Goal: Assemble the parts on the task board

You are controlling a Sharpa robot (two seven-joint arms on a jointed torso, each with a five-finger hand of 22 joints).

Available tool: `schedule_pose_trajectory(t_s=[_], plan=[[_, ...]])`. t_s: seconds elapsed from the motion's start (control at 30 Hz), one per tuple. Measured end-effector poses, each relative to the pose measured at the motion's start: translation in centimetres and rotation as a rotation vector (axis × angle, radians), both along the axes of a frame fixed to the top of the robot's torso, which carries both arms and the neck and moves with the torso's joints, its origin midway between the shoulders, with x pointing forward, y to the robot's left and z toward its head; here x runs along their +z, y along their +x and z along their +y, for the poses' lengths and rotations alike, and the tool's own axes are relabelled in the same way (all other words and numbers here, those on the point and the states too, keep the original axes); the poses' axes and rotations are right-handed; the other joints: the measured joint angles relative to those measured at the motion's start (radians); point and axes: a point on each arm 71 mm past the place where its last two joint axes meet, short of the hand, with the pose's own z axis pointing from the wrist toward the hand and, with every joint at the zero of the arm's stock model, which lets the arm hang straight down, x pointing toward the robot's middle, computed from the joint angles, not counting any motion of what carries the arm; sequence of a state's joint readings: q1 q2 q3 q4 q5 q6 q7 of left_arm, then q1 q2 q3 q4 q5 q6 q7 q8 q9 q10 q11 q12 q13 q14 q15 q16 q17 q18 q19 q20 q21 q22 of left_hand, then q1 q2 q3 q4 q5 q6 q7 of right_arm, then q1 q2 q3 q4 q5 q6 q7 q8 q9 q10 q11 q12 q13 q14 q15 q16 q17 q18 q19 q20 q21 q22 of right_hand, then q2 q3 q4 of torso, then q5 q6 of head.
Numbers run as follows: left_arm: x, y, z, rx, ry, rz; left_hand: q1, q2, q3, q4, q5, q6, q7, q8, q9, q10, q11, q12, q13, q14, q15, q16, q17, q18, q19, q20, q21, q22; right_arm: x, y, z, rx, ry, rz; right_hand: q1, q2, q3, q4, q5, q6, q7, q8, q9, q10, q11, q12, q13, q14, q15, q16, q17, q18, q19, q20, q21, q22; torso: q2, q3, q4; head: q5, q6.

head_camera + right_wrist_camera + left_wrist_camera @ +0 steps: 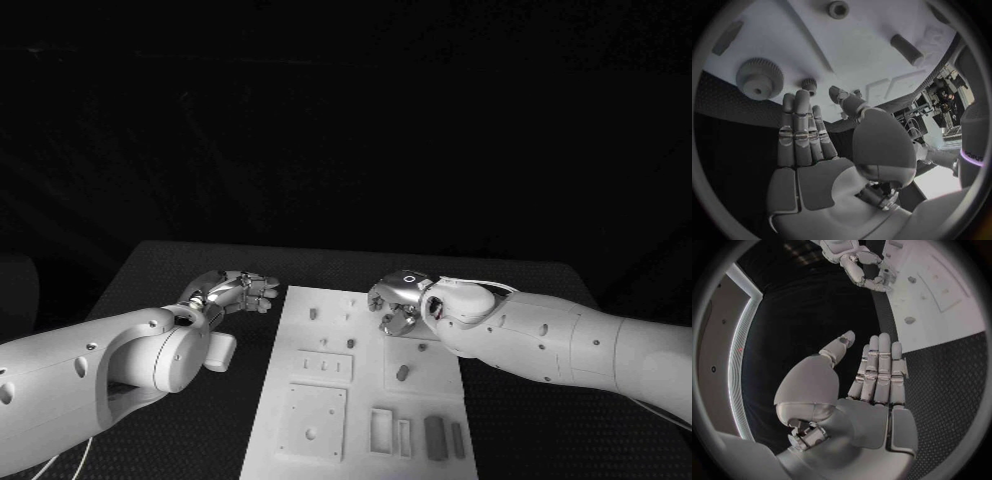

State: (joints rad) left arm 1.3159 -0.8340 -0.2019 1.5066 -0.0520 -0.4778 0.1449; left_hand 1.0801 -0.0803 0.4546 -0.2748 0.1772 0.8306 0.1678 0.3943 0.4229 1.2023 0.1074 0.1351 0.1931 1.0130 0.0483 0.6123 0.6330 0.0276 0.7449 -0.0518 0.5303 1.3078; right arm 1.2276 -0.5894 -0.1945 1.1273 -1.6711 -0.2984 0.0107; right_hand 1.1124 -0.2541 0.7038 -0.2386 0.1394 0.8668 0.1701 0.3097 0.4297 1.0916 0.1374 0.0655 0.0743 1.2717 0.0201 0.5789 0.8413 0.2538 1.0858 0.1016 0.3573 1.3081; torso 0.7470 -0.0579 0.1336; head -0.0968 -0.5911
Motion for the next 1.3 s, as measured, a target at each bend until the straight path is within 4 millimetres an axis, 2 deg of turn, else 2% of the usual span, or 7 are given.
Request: schedule_pose_trajectory(t_s=[0.47, 0.6, 0.83, 0.9, 1.03, 1.3], plan=[[0.0, 0.1, 0.1, 0.004, 0.0, 0.001, -0.004, 0.004, 0.0, 0.0, 0.0, 0.0, 0.0, 0.0, 0.001, 0.0, 0.0, -0.004, 0.001, -0.004, 0.004, 0.0, -0.001, -0.001, 0.0, 0.0, 0.0, 0.0, -0.2, 0.0, -0.7, -0.008, -0.017, -0.001, 0.0, 0.0, 0.0, 0.0, -0.005, 0.0, 0.0, 0.0, -0.001, 0.004, -0.004, 0.0, -0.001, 0.007, 0.0, 0.0, 0.01, -0.006, 0.006, -0.005, 0.006, 0.0, 0.007, -0.0003, -0.0022, 0.003, 0.013], [0.0, 0.1, 0.2, 0.005, 0.0, 0.002, -0.006, 0.002, 0.0, 0.0, 0.0, 0.0, 0.0, 0.0, 0.001, 0.0, 0.0, -0.004, 0.001, -0.004, 0.004, 0.0, -0.001, -0.005, 0.0, 0.0, 0.0, 0.0, -0.3, -0.1, -0.9, -0.011, -0.023, -0.001, 0.005, -0.005, 0.0, 0.0, -0.011, 0.004, -0.004, 0.0, -0.002, 0.007, -0.007, 0.0, -0.002, 0.011, -0.004, 0.0, 0.015, -0.007, 0.009, -0.009, 0.01, -0.001, 0.009, -0.0006, -0.002, 0.003, 0.014], [0.0, 0.2, 0.2, 0.006, 0.0, 0.002, -0.008, 0.0, 0.0, 0.0, 0.0, 0.0, 0.0, 0.0, 0.001, 0.0, 0.0, -0.008, 0.001, -0.004, 0.004, 0.0, -0.001, -0.005, 0.0, 0.0, 0.0, 0.0, -0.3, -0.1, -1.1, -0.01, -0.028, -0.003, 0.016, 0.0, 0.011, 0.0, -0.023, 0.012, -0.004, 0.0, -0.003, 0.02, -0.009, 0.004, -0.004, 0.02, -0.006, 0.005, 0.025, -0.013, 0.015, -0.014, 0.018, -0.001, 0.011, -0.0006, -0.0025, 0.001, 0.013], [0.0, 0.2, 0.2, 0.006, 0.0, 0.002, -0.008, 0.0, 0.0, 0.0, 0.0, 0.0, 0.0, 0.0, 0.001, 0.0, 0.0, -0.008, 0.001, -0.004, 0.004, 0.0, -0.002, -0.005, 0.0, 0.0, 0.0, 0.0, -0.3, -0.1, -1.1, -0.009, -0.03, -0.005, 0.019, 0.0, 0.013, 0.0, -0.03, 0.018, -0.007, 0.0, -0.004, 0.024, -0.012, 0.005, -0.003, 0.021, -0.007, 0.008, 0.03, -0.007, 0.018, -0.011, 0.022, 0.0, 0.012, -0.001, -0.0025, 0.0, 0.011], [-0.1, 0.2, 0.3, 0.008, 0.001, 0.002, -0.008, 0.0, 0.0, 0.0, 0.0, 0.0, 0.0, -0.004, 0.001, 0.0, 0.0, -0.008, 0.001, -0.004, 0.004, 0.0, -0.002, -0.005, 0.0, 0.0, 0.0, 0.0, -0.2, -0.1, -1.1, -0.009, -0.032, -0.01, 0.032, 0.003, 0.036, 0.001, -0.052, 0.032, -0.009, 0.007, -0.005, 0.042, -0.019, 0.005, -0.002, 0.028, -0.014, 0.021, 0.042, 0.001, 0.029, -0.018, 0.035, 0.0, 0.013, -0.0011, -0.0021, -0.001, 0.01], [-0.1, 0.2, 0.3, 0.008, 0.0, 0.002, -0.008, 0.0, 0.0, 0.0, 0.0, 0.0, 0.0, -0.004, 0.002, 0.0, 0.0, -0.008, 0.001, -0.004, 0.004, 0.0, -0.002, -0.005, 0.0, 0.0, 0.0, 0.0, -0.2, 0.0, -1.2, -0.009, -0.037, -0.017, 0.045, 0.005, 0.07, 0.005, -0.074, 0.049, -0.013, 0.012, -0.006, 0.068, -0.022, 0.008, 0.005, 0.033, -0.018, 0.032, 0.058, 0.001, 0.036, -0.022, 0.053, 0.0, 0.014, -0.0016, -0.0021, -0.002, 0.009]])
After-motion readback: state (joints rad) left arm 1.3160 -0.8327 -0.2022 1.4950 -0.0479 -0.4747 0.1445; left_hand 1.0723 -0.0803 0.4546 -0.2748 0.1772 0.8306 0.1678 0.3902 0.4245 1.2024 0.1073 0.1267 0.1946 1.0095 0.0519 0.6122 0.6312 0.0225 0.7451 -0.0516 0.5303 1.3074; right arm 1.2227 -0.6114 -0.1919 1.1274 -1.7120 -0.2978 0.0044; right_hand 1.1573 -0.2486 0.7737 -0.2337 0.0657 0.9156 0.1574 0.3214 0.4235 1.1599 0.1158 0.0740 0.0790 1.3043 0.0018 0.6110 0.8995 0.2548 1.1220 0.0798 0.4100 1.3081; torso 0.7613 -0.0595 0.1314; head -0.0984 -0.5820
